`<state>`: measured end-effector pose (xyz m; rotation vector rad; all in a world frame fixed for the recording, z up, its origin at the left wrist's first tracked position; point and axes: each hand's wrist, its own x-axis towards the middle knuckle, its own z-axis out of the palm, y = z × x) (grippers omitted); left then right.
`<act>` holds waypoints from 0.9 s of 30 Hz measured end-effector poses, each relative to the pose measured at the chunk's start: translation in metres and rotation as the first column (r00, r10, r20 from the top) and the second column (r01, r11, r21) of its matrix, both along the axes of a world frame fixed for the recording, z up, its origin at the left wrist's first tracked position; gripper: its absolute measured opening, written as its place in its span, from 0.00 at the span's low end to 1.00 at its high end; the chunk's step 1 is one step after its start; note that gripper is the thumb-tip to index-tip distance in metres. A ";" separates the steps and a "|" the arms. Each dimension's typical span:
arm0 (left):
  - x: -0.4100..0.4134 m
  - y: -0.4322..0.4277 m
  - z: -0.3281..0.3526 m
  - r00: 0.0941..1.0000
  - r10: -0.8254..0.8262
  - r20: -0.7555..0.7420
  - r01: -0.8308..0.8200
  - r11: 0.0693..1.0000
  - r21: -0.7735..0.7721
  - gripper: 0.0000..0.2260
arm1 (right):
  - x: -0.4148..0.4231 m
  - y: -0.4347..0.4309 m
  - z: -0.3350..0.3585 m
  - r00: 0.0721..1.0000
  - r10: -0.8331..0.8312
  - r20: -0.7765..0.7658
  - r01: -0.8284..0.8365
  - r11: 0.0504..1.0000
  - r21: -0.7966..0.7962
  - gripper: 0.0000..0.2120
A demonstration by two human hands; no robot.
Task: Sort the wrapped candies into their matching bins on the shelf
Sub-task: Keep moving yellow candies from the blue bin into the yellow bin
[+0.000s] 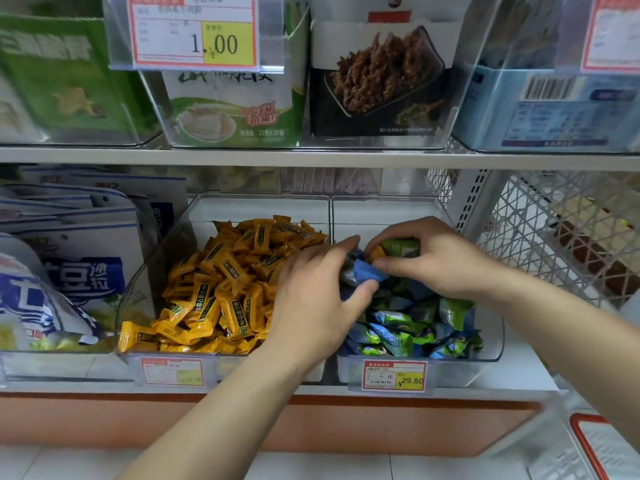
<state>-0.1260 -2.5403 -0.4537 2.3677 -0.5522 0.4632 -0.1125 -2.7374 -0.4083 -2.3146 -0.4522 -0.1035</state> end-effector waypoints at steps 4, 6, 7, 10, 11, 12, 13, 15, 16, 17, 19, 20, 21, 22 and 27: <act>0.007 -0.011 0.001 0.999 -0.043 -0.032 0.040 0.996 -0.082 0.22 | 0.001 -0.001 -0.004 0.994 -0.105 0.019 0.102 0.985 0.136 0.05; 0.007 -0.018 0.000 0.997 -0.049 -0.060 0.046 0.998 -0.042 0.26 | 0.000 -0.010 -0.004 0.988 -0.143 0.053 0.135 0.981 0.137 0.04; 0.007 -0.020 -0.001 0.997 -0.048 -0.059 0.046 0.999 -0.027 0.27 | -0.001 -0.015 -0.004 0.987 -0.149 0.061 0.139 0.980 0.143 0.04; 0.007 -0.026 0.001 0.998 -0.063 -0.030 0.061 0.996 -0.065 0.19 | -0.004 -0.022 -0.005 0.996 -0.086 0.000 0.083 0.968 0.236 0.05; 0.007 -0.026 0.003 0.997 -0.069 -0.023 0.067 0.994 -0.088 0.16 | -0.005 -0.022 -0.006 0.998 -0.046 -0.042 0.056 0.956 0.289 0.06; 0.008 -0.024 0.005 0.997 -0.073 -0.023 0.070 0.991 -0.110 0.13 | -0.005 -0.020 -0.007 0.997 -0.024 -0.070 0.045 0.947 0.319 0.07; 0.010 -0.019 0.007 0.997 -0.066 -0.032 0.061 0.990 -0.127 0.11 | -0.002 -0.019 -0.009 0.996 -0.037 -0.079 0.060 0.946 0.319 0.08; 0.016 -0.002 0.012 0.999 0.001 -0.054 -0.008 0.991 -0.135 0.10 | 0.010 -0.017 -0.011 0.987 -0.150 -0.062 0.161 0.954 0.251 0.09; 0.018 0.010 0.014 0.997 0.064 -0.040 -0.068 0.990 -0.120 0.10 | 0.018 -0.015 -0.009 0.980 -0.187 -0.065 0.197 0.954 0.225 0.07; 0.022 0.025 0.015 0.989 0.146 0.003 -0.145 0.986 -0.087 0.11 | 0.025 -0.011 -0.007 0.979 -0.184 -0.092 0.199 0.959 0.204 0.06; 0.028 0.053 0.016 0.950 0.301 0.083 -0.304 0.952 0.022 0.12 | 0.041 0.000 -0.006 0.982 -0.111 -0.151 0.117 0.993 0.031 0.06; 0.029 0.063 0.016 0.931 0.357 0.079 -0.363 0.927 0.096 0.13 | 0.048 0.005 -0.008 0.981 -0.079 -0.178 0.053 0.988 -0.145 0.07; 0.030 0.070 0.015 0.918 0.392 0.060 -0.396 0.904 0.160 0.14 | 0.054 0.012 -0.012 0.975 -0.060 -0.216 -0.012 0.947 -0.321 0.08; 0.030 0.072 0.014 0.912 0.408 0.042 -0.408 0.893 0.193 0.16 | 0.059 0.018 -0.017 0.963 -0.065 -0.260 -0.064 0.886 -0.459 0.09; 0.024 0.060 0.016 0.938 0.321 0.128 -0.334 0.938 0.092 0.14 | 0.065 0.026 -0.030 0.929 -0.192 -0.316 -0.060 0.764 -0.642 0.11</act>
